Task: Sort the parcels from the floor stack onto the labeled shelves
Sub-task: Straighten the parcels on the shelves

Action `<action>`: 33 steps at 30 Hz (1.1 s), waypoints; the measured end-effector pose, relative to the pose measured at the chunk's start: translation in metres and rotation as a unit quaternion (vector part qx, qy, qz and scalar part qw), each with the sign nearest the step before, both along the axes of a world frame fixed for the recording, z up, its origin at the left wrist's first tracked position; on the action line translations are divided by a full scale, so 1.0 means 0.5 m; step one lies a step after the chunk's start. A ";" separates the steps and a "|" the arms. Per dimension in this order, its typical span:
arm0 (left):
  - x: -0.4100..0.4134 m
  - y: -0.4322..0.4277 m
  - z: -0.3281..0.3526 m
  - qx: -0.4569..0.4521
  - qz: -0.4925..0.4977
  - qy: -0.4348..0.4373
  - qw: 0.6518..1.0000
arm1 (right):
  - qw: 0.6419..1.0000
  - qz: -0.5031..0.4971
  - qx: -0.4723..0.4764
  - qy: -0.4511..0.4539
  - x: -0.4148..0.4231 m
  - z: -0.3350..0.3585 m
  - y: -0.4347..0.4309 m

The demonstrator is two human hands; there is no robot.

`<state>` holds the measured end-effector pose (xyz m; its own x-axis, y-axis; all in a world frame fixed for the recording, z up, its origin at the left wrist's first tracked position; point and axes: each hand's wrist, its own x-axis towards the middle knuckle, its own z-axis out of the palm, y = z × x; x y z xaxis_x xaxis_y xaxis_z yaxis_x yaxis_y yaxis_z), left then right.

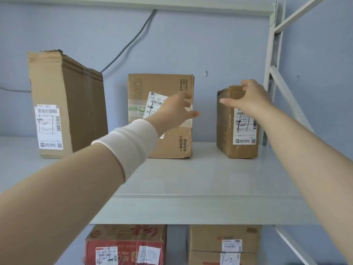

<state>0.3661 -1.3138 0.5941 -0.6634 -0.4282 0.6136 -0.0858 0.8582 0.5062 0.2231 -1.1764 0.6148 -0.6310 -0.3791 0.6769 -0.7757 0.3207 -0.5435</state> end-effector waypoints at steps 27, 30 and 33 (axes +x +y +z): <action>0.051 -0.337 -0.122 0.191 0.102 -0.121 0.969 | 0.940 0.128 0.183 -0.259 0.000 -0.152 -0.260; 0.041 -0.349 -0.124 0.209 0.083 -0.115 0.968 | 0.939 0.135 0.179 -0.261 -0.006 -0.154 -0.270; 0.037 -0.360 -0.126 0.219 0.077 -0.110 0.966 | 0.938 0.139 0.171 -0.269 -0.009 -0.154 -0.275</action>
<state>0.3844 -1.4936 0.5310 -0.6654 -0.7187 0.2019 -0.3425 0.5342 0.7729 0.2187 -1.3139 0.5380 -0.6911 -0.7161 0.0977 -0.4974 0.3732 -0.7831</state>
